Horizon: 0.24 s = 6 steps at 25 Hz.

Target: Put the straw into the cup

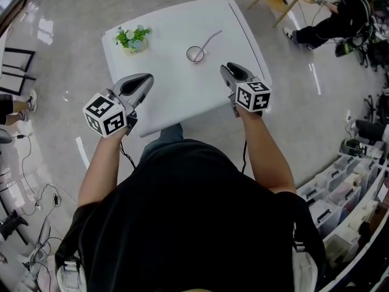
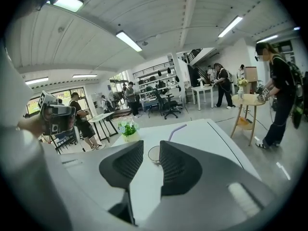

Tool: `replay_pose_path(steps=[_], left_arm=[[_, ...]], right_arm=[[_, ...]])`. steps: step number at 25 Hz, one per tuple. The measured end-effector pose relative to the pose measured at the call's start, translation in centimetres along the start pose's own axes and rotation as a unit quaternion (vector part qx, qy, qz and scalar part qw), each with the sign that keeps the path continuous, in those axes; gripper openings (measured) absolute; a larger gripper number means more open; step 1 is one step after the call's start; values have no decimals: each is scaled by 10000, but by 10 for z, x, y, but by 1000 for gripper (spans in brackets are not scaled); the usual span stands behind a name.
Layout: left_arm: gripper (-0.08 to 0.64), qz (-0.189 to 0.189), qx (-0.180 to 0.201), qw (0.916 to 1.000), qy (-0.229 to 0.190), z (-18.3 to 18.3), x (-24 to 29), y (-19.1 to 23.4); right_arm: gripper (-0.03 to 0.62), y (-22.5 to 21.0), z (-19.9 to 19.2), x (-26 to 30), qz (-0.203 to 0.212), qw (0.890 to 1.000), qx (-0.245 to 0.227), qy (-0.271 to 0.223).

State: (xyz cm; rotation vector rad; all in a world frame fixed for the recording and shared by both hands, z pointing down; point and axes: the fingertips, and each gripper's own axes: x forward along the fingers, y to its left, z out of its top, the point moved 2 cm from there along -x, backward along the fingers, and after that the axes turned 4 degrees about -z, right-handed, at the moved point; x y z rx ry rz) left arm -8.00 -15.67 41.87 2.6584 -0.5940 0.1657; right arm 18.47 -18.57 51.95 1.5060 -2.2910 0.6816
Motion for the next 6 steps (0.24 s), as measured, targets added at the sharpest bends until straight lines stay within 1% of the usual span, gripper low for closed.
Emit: replay_pose_path(steps=[6], left_arm=[[0,-36,25,10000,27,-5,-9,-20]], right_arm=[[132,13,-4,-27,-4,10000,-36,-64]])
